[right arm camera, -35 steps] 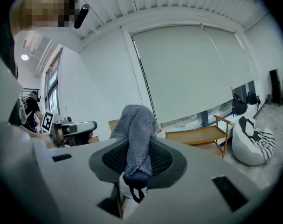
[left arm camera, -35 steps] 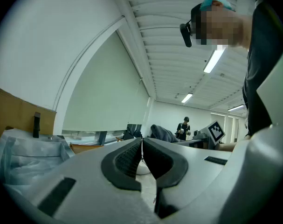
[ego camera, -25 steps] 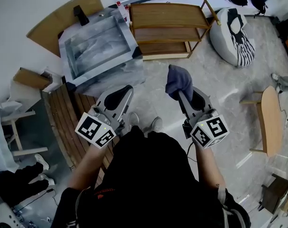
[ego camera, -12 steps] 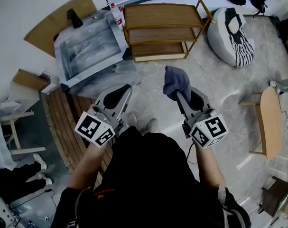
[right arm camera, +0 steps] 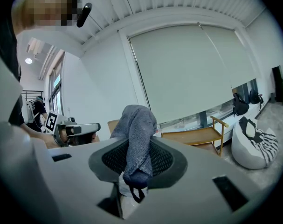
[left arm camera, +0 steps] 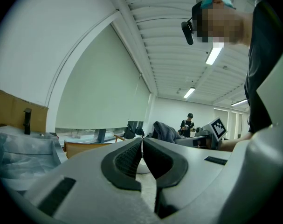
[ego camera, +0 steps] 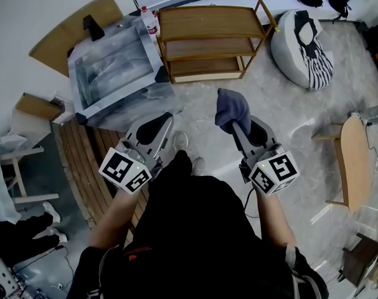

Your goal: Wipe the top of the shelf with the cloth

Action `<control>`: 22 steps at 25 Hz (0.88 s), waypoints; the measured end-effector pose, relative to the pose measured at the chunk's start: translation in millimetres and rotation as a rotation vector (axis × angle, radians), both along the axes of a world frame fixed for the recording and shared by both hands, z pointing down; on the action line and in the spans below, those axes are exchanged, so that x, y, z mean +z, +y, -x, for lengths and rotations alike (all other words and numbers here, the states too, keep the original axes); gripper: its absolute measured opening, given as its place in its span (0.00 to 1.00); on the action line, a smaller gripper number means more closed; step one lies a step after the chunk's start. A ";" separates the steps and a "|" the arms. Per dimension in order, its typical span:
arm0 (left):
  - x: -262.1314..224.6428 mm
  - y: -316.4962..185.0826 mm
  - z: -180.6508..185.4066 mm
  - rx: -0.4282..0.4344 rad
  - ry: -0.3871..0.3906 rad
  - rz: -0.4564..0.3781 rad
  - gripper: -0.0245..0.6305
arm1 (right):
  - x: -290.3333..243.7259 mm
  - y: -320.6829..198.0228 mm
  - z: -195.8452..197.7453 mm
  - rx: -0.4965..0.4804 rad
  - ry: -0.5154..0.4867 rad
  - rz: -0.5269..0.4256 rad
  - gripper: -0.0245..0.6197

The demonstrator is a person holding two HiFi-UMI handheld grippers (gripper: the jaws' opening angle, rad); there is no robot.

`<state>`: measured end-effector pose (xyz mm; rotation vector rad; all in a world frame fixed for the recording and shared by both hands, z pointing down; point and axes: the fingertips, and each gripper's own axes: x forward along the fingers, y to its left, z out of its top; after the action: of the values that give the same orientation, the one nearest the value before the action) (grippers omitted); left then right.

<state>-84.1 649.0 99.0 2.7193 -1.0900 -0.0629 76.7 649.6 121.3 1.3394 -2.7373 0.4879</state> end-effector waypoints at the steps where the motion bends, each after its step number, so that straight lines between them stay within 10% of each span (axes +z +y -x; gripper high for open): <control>1: 0.7 -2.1 -1.3 0.000 0.001 0.002 0.07 | 0.8 -2.8 -1.7 0.001 0.000 0.001 0.19; 22: 23.3 -101.7 -21.1 -0.015 0.027 0.019 0.07 | 23.0 -97.5 -23.0 -0.010 0.029 0.027 0.19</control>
<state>-63.0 547.3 122.3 2.6859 -1.0976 -0.0908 99.6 552.1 144.3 1.3147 -2.7029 0.4994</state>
